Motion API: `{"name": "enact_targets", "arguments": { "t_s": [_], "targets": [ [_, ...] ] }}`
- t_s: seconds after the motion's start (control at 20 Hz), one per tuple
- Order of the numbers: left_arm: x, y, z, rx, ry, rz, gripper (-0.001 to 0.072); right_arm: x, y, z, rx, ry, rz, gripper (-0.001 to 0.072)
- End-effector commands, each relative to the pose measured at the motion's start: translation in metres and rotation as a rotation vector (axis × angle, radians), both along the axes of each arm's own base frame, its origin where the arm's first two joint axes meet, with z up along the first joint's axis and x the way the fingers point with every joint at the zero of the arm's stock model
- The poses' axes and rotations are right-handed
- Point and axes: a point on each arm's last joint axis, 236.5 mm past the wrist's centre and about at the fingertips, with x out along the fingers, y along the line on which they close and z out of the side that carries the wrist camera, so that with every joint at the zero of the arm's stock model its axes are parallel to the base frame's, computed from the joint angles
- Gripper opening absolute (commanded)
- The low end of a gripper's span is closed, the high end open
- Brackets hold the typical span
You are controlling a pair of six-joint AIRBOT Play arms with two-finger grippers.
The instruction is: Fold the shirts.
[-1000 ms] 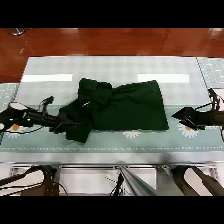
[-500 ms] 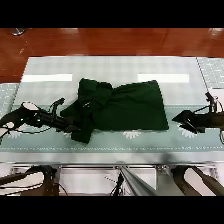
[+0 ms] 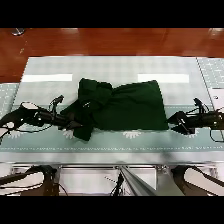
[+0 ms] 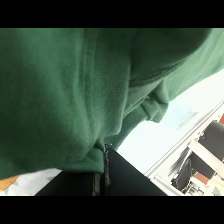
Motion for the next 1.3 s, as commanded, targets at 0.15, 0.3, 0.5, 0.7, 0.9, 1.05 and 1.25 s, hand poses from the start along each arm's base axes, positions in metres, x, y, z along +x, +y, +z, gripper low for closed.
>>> {"name": "enact_targets", "arguments": {
  "t_s": [0.15, 0.3, 0.5, 0.7, 0.9, 1.05, 1.25],
  "targets": [
    [0.005, -0.001, 0.000, 0.000, -0.014, 0.015, 0.0025, 0.029, 0.035, -0.012, -0.031, -0.061, 0.079, 0.0621],
    [0.004, -0.006, 0.001, -0.006, -0.014, 0.007, 0.0026, 0.044, 0.059, -0.011, -0.044, -0.080, 0.154, 0.0330],
    [0.030, -0.014, 0.048, -0.122, -0.071, -0.017, 0.0025, 0.082, 0.082, 0.042, -0.019, -0.209, 0.268, 0.0024],
    [0.125, -0.018, 0.244, -0.361, -0.523, 0.032, 0.0025, 0.166, 0.075, 0.215, -0.103, -0.601, 0.280, 0.0023],
    [0.142, 0.005, 0.468, -0.284, -1.122, 0.114, 0.0024, 0.173, 0.060, 0.454, -0.312, -1.165, 0.195, 0.0023],
    [0.099, 0.032, 0.579, -0.038, -1.450, 0.193, 0.0024, 0.102, 0.066, 0.565, -0.396, -1.451, 0.155, 0.0023],
    [0.009, 0.047, 0.658, 0.209, -1.729, 0.282, 0.0024, 0.004, 0.055, 0.617, -0.598, -1.617, 0.108, 0.0024]
  ]
}}
